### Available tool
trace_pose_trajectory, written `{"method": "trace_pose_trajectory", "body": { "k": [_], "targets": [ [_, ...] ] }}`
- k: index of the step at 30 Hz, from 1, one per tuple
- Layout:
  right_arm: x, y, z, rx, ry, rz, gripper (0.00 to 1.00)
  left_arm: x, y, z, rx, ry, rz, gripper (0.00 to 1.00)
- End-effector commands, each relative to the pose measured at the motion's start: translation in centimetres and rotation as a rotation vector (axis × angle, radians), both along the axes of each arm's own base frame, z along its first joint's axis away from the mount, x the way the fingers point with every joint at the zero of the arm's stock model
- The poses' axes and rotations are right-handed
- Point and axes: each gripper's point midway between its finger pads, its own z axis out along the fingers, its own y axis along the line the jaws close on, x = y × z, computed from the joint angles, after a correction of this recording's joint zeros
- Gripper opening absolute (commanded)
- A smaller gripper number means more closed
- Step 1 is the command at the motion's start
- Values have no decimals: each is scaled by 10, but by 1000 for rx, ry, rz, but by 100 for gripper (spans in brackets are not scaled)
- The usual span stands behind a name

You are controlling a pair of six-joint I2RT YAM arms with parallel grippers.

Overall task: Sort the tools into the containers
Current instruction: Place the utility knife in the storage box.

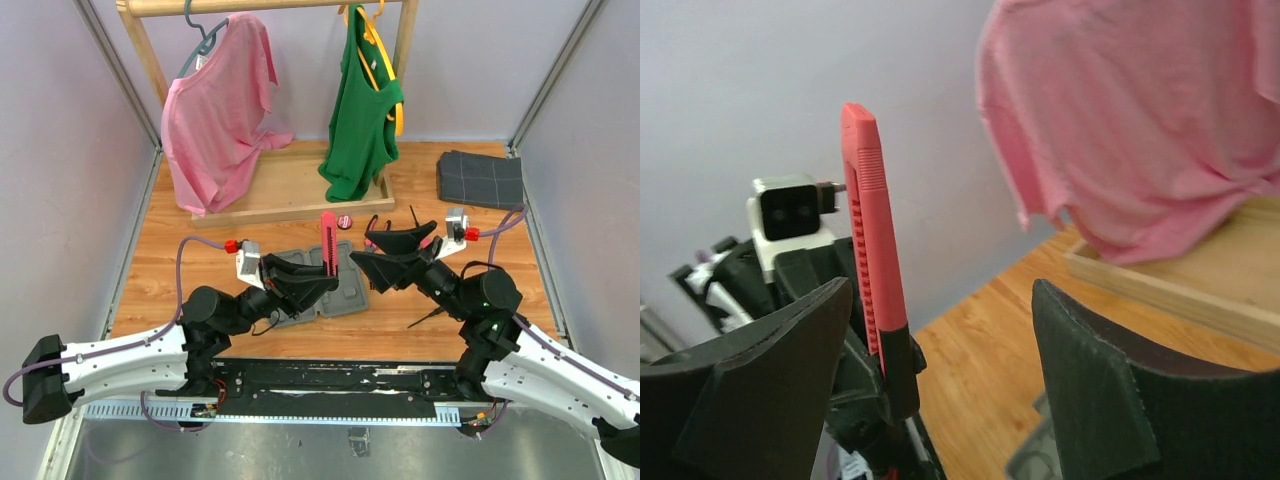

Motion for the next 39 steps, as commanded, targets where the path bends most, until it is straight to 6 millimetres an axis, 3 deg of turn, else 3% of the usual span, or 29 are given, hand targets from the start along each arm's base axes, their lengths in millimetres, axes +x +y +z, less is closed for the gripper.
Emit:
{"method": "trace_pose_trajectory", "body": {
  "k": [1,6,13,26,39],
  "targets": [
    [41,-23,-34,-195,140,-246,74,30,6,-20,103,66,171,1],
    [52,-16,-51,-316,216,-284,74,41,4,-38,178,107,222,1],
    [43,9,-44,-312,203,-207,73,50,4,-55,201,180,265,0],
    [36,38,-50,-314,225,-114,73,49,-2,-54,210,178,245,0],
    [40,43,-59,-343,271,-120,50,47,-5,-55,216,178,228,0]
  ]
}}
